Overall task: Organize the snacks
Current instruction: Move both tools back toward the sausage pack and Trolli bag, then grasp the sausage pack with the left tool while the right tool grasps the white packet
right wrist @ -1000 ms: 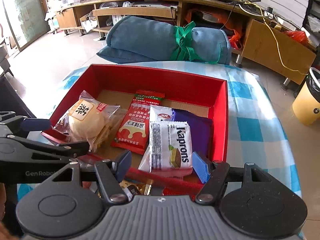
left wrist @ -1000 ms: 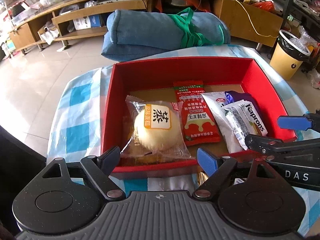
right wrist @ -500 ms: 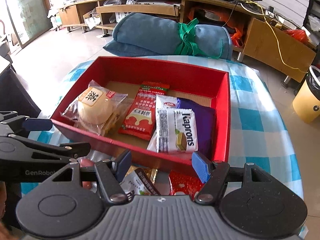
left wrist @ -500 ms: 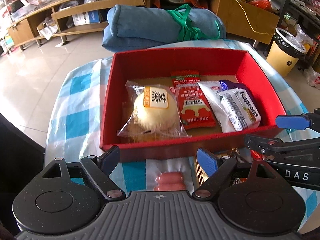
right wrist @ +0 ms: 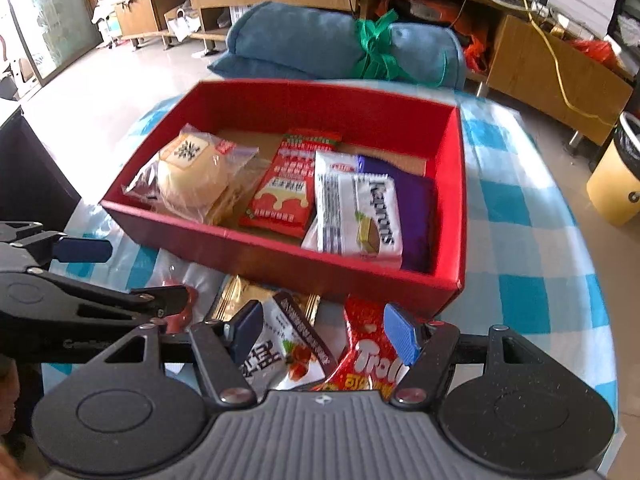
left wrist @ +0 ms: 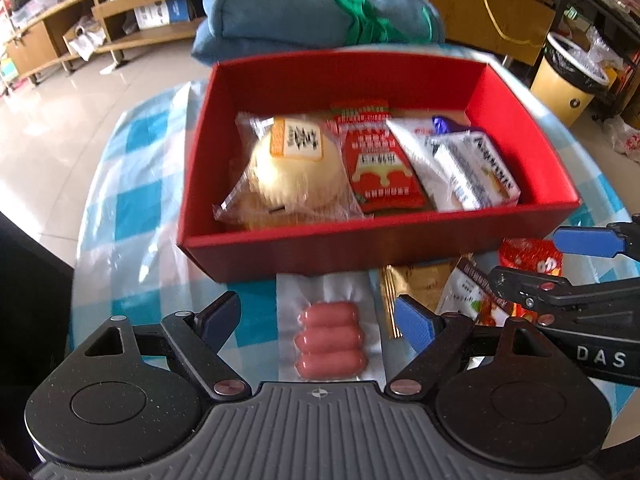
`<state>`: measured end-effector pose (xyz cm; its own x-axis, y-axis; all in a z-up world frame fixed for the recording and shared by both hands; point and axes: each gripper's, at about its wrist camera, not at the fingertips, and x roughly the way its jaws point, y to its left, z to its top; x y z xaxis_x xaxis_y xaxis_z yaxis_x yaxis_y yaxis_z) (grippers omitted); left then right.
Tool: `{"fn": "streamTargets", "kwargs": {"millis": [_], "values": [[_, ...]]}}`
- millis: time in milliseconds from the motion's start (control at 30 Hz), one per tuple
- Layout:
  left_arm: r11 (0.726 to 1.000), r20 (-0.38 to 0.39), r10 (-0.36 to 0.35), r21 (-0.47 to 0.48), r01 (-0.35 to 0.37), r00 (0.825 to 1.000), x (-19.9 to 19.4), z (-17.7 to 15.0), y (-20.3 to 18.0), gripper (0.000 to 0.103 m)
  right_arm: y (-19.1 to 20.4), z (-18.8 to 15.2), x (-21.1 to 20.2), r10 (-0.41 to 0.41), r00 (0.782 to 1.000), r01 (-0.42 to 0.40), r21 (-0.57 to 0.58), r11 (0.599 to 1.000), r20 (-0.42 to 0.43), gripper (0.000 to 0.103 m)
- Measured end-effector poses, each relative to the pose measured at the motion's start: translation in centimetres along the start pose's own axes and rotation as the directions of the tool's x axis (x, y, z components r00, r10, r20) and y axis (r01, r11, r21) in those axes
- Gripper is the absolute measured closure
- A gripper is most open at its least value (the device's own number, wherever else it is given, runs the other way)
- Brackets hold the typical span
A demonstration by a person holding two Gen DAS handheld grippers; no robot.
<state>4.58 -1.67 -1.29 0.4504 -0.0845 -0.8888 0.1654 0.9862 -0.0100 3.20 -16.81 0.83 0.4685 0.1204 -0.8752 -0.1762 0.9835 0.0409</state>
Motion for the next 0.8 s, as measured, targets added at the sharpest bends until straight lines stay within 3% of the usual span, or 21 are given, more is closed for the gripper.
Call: {"fn": "streamTargets", "kwargs": {"millis": [367, 633, 733, 800], "values": [[0.999, -0.107, 0.003, -0.044, -0.007, 0.994, 3.6, -0.3, 0.3, 0.015, -1.1, -0.5, 1.2, -0.021, 0.998, 0.022, 0.033, 0.999, -0.052, 0.041], [0.998, -0.113, 0.020, -0.055, -0.026, 0.993, 4.7, 0.0, 0.3, 0.011, -1.0, -0.3, 1.4, -0.009, 0.998, 0.011, 0.036, 0.999, -0.056, 0.041], [0.998, -0.116, 0.012, -0.056, -0.018, 0.993, 4.7, 0.0, 0.4, 0.015, -1.0, -0.3, 1.5, -0.009, 0.998, 0.011, 0.038, 0.999, -0.059, 0.041], [0.999, -0.111, 0.007, -0.047, -0.012, 0.994, 4.3, -0.1, 0.3, 0.027, -1.0, -0.3, 1.6, -0.007, 0.998, 0.009, 0.037, 0.999, -0.060, 0.041]]}}
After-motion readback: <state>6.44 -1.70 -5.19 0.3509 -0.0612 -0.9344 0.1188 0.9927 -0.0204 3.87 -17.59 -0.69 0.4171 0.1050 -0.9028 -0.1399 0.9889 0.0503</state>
